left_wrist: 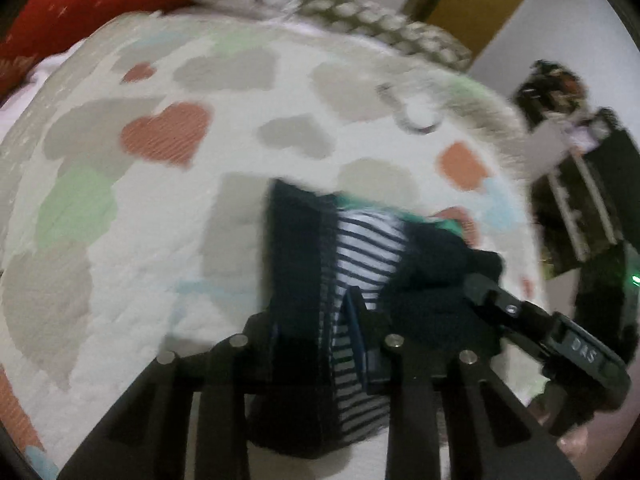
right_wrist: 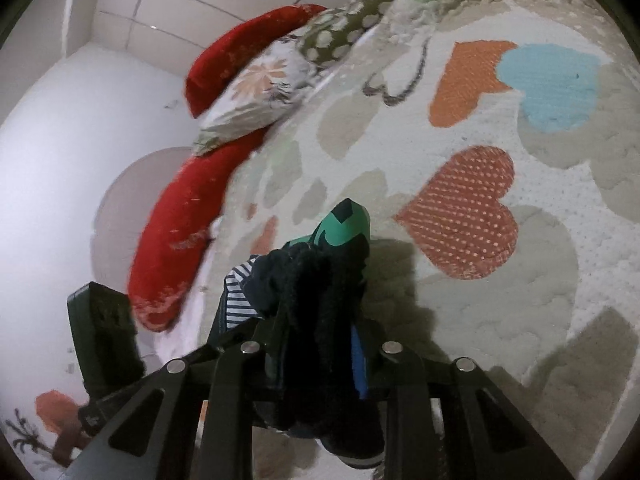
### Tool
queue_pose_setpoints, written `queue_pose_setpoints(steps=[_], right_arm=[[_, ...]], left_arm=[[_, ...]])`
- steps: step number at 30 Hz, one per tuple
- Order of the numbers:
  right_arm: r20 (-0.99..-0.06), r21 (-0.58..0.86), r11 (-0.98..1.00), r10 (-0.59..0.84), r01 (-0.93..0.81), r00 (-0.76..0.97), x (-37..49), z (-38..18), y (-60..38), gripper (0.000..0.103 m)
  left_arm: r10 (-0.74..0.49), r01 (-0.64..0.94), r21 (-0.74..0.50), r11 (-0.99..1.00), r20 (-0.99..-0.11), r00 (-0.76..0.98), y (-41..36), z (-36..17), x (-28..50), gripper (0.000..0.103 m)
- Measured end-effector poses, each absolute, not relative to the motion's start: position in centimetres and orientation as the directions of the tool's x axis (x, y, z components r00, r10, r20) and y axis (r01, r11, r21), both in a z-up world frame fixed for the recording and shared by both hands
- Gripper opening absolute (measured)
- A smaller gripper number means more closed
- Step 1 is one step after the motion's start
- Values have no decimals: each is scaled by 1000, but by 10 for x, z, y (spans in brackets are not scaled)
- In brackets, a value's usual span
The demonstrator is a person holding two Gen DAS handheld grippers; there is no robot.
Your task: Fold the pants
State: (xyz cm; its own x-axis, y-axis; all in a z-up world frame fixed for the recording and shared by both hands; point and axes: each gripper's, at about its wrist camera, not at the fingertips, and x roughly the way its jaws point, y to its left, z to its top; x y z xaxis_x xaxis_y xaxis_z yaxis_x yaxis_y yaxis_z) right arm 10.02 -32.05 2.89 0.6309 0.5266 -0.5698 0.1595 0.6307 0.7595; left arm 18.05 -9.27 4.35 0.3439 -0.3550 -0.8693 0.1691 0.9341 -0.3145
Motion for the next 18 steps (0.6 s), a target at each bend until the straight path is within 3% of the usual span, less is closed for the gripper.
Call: queue_pose_setpoints(steps=[2,5,8,12,17,18], right_arm=[[-662,673,706,444,220,604,101,20,-316,47],[-648,673,706,419,221,636,86,28,-321,47],[-612,624,752,300,214,732,62,62,-323,47],[-570,624,758,273,192,775,42,78,-311,45],[-674,587,780,323,215,664,56,36,-285,45],[-689,587,777,330,230,645,57,29,-285,45]], left_arm=[[-389,151,-359,921,-855,342,-81,46,176,28],[-365,155,-330,931,-836,409,-73,65,162,28],[-355,174,-309,935,-803,479,-71,80,141,30],[-363,169,-322,932,-815,452,-72,63,129,31],[-329,141,-297,944,-860,390,-76,33,126,32],[-327,149,-291,945,-857,398,-76,37,122,37]])
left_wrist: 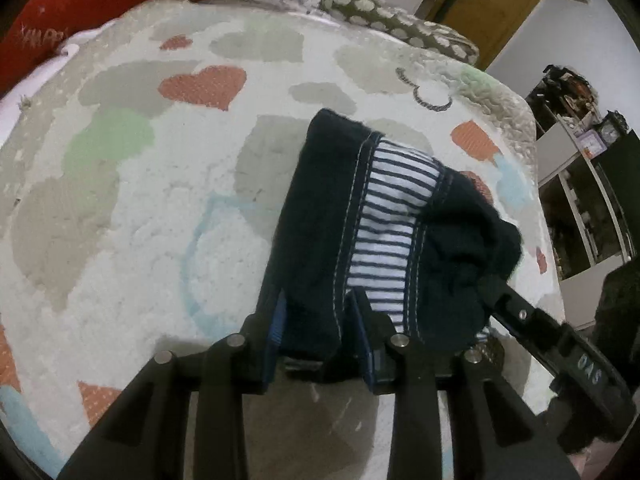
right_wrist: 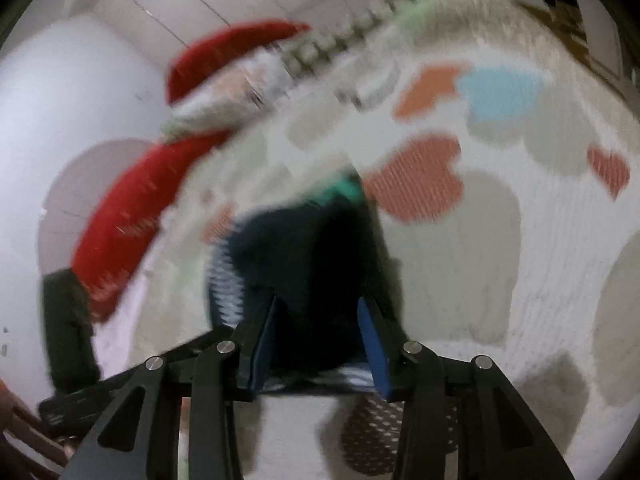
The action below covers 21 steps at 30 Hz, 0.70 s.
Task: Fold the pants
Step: 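Release the squared pants bundle and withdraw both grippers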
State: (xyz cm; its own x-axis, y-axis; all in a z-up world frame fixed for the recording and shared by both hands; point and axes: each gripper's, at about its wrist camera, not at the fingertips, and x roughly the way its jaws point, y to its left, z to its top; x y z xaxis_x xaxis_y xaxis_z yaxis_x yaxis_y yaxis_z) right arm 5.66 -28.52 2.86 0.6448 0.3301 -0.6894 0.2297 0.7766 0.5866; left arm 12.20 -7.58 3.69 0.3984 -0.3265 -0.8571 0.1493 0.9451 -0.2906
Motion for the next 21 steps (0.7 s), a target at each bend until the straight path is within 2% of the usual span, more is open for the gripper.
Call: queue_pose_setpoints(steps=[2,3,4,5,8,10,15,21], right_arm=[[-675,612,753,337,242,656,52,28,-290,45],[-677,602,761,326,241,660,49,33,-291,45],[-688,574,783,301,241,660,47,40,-289,45],[-706,535,808,267,247,656,45,45,-287,47],[-757,390,877,131,282,640,31,58,-280,54],[-779,308,904,60,298,624,21,60,-274,54],[-799,187,932,-39,309,600,-1,59,-268,54],[-799,57,944,-153,326,582,-14,61,-262,58]], left_arm=[[-318,156,-278,948,-848,424,-74,48,113,53],[-313,152,-274,950,-842,439,-73,52,108,66],[-305,143,-270,952,-830,467,-70,58,101,73],[-294,136,-261,956,-819,493,-67,63,93,75],[-232,112,-204,972,-800,554,-63,73,72,78],[-186,97,-159,982,-792,581,-62,76,61,82],[-119,74,-93,993,-781,613,-62,77,41,84],[-112,104,-62,993,-797,594,-75,73,34,84]])
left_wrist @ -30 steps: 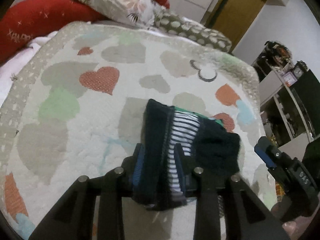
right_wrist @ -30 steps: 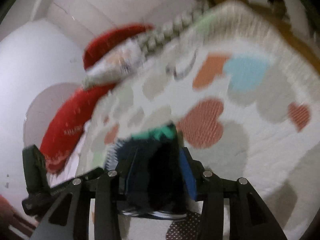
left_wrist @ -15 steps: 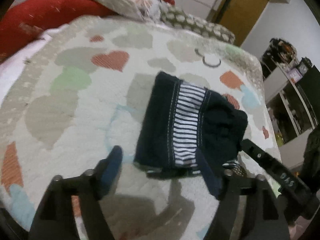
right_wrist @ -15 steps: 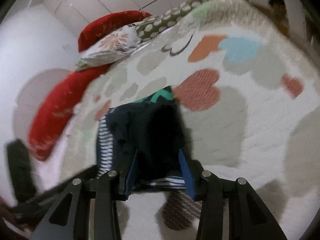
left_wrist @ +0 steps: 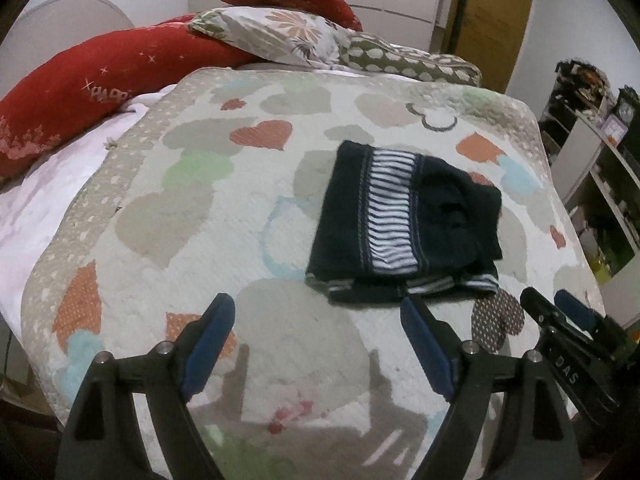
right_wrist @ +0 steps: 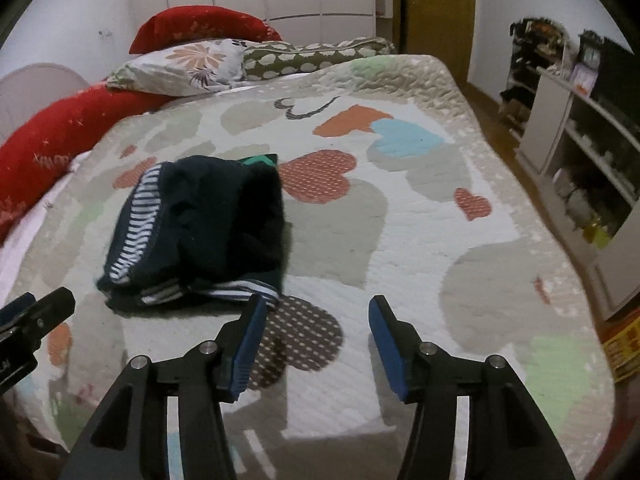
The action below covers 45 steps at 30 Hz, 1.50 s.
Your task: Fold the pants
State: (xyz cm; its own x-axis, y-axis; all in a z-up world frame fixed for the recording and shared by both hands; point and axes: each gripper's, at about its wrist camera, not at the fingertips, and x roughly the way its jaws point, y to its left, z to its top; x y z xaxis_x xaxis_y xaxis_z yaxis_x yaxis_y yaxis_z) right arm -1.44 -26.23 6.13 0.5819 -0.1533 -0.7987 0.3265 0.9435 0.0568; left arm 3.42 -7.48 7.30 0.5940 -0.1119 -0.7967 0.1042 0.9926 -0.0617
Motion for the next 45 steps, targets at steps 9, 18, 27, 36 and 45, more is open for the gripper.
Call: queue_pose_setpoints(steps=[9,18,27,36,45], right_arm=[[-802,1,939,-205,344,561,-25,62,-262,61],[-808,-49,938,-240,344,538,-28,57,-258,63],[-812,-97,935,-273,342,516,-28,52,-254,65],[-808,-136,931,-303,340,506,-30,52,-252,66],[-772,-117,918,-324,380,547,-44,66,-258,68]], left_arm=[[-123,177,-21,984,-799,589,-94,72,19,84],[-175,234,-44,971,-799,575,-101,70,15,84],[-186,220,-73,973,-813,552,-98,64,18,84],[-152,200,-43,979,-805,573,-97,65,15,84],[-24,152,115,982,-716,697,-104,105,-15,84]])
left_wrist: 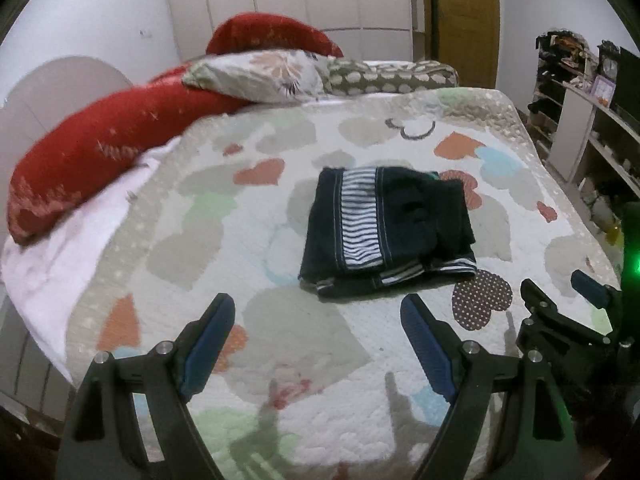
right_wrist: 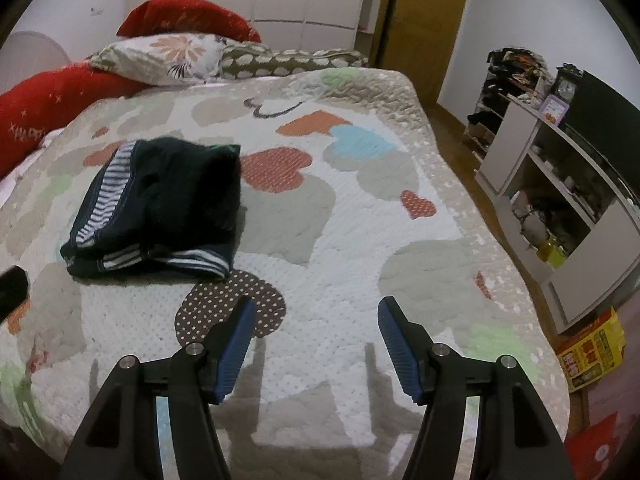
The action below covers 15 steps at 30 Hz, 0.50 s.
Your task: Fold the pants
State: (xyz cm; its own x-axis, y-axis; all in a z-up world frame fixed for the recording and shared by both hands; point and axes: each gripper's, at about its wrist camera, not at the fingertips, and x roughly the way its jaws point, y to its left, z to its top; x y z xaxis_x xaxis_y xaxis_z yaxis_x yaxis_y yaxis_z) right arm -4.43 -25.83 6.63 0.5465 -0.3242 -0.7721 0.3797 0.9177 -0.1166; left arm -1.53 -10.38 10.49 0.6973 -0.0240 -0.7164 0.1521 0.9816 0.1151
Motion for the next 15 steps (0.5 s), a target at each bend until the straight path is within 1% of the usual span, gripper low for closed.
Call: queue_pose_setpoints(steps=[7,15], right_arm=[[-765,-105,913,-328,395,555,-49,71,-259,68],[-775,-118,919,-322,376,544,-46,68,-250,69]], left_arm=[[-58,191,114,975,-700,712,-106,114,-26,84],[-61,179,83,980,-738,672,-98,100,-18,84]])
